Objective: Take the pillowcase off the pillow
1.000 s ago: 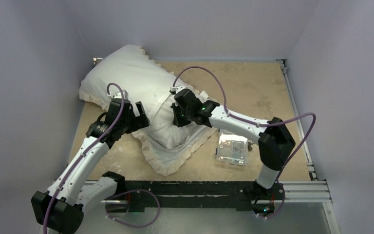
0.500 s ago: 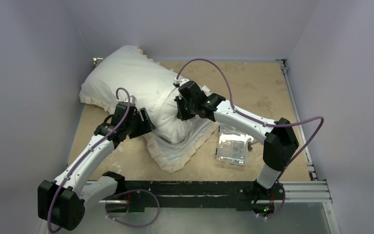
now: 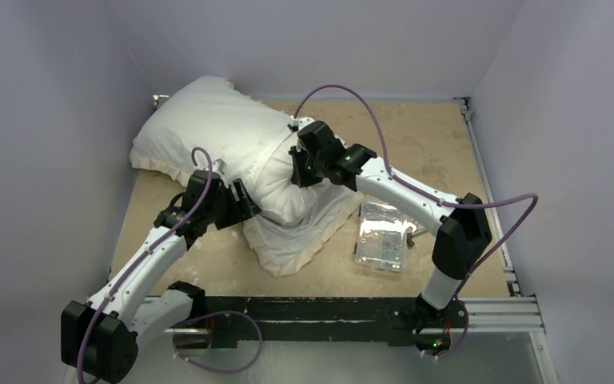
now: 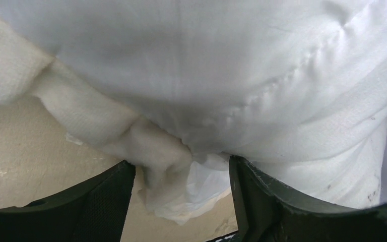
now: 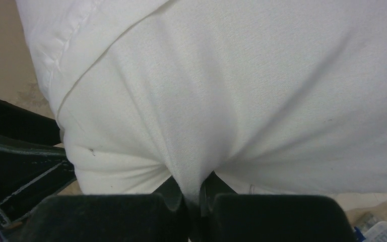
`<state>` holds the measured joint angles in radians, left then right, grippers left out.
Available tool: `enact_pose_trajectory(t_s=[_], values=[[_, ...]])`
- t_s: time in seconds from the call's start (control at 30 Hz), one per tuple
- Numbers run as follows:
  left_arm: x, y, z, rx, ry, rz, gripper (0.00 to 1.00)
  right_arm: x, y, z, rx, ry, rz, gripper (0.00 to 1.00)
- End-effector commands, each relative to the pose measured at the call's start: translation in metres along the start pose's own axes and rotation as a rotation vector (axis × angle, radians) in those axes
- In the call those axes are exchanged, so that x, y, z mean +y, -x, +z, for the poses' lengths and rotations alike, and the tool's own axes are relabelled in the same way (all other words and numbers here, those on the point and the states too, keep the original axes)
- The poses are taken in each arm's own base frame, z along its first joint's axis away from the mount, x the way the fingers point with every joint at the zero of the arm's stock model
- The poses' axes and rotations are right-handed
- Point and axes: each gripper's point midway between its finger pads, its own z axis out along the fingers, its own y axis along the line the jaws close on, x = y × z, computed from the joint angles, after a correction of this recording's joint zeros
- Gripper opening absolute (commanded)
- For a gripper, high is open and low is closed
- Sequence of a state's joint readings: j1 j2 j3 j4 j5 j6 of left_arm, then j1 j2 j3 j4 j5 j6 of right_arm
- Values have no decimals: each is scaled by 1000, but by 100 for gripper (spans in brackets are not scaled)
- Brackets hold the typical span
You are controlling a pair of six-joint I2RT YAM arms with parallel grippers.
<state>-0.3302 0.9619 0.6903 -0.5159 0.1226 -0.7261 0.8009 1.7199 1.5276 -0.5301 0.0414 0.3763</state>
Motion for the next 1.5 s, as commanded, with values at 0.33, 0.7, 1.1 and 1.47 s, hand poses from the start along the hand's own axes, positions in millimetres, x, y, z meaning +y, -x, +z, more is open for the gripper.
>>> enact_pose_trajectory(t_s=[0.33, 0.7, 1.1, 1.47], values=[[19, 29, 42, -152, 108, -116, 15, 35, 59, -69, -187, 175, 27, 0], [87, 57, 49, -358, 497, -276, 0, 25, 100, -179, -408, 242, 26, 0], [93, 147, 74, -432, 505, -372, 0, 43, 57, -249, -421, 452, -145, 0], [45, 188, 93, -368, 334, -155, 18, 93, -54, -143, -25, 783, -63, 0]])
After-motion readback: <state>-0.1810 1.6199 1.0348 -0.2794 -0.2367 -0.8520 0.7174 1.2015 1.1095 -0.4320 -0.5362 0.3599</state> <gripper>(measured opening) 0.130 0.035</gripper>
